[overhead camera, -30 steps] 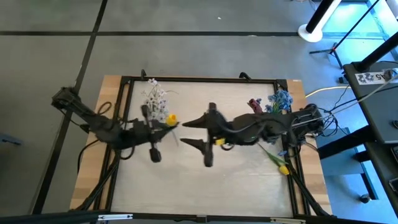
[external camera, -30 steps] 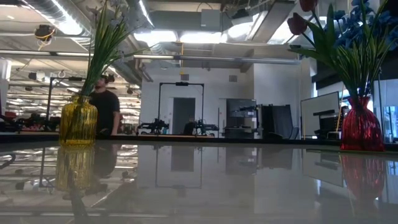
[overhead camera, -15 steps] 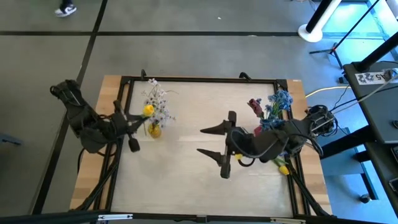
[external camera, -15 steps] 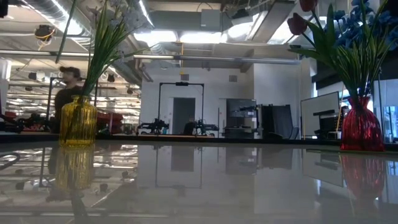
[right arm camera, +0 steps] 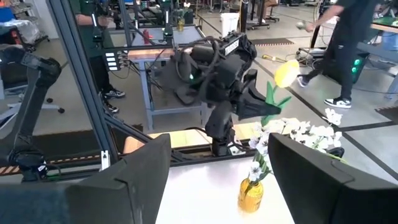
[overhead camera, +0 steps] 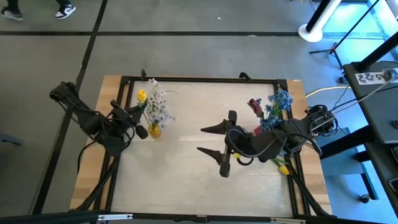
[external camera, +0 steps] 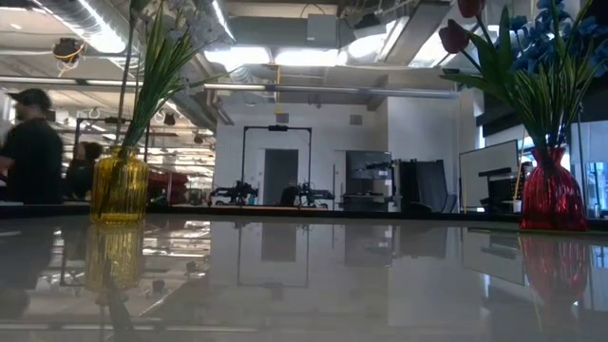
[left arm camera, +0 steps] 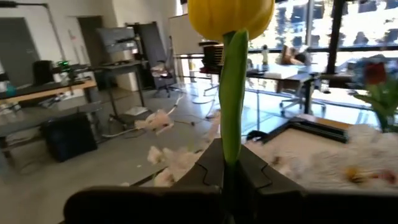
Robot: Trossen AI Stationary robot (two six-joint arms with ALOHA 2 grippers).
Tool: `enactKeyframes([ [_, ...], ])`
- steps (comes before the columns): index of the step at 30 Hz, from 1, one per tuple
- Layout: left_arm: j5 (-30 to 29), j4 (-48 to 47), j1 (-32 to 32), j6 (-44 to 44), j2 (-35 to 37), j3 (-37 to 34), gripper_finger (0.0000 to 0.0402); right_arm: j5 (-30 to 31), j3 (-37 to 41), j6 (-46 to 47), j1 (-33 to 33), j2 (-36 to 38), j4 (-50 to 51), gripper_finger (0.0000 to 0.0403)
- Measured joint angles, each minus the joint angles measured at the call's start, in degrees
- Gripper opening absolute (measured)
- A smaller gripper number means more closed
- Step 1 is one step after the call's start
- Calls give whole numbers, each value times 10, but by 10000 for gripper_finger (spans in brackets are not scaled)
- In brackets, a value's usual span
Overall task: Sort flowers into vase by color
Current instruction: Put the bottom yellow flower into the yellow vase
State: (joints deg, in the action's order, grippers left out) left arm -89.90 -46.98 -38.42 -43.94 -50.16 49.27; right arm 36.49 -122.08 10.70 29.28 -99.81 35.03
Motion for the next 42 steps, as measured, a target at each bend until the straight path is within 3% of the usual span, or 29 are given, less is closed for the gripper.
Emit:
enactKeyframes([
  [11, 3, 40, 58, -30, 4, -23, 2, -2, 0, 25, 0, 0, 5, 269],
  [16, 17, 94, 51, 71, 5, 3, 1, -11, 0, 28, 0, 0, 13, 269],
  [30, 29, 24, 110, -20, 7, -18, 1, -27, 0, 42, 0, 0, 25, 269],
  [38, 90, 31, 119, -71, 7, -64, 3, -42, 0, 47, 0, 0, 34, 269],
  [42, 180, 29, 121, -69, 7, -68, 15, -44, 0, 60, 0, 0, 60, 269],
])
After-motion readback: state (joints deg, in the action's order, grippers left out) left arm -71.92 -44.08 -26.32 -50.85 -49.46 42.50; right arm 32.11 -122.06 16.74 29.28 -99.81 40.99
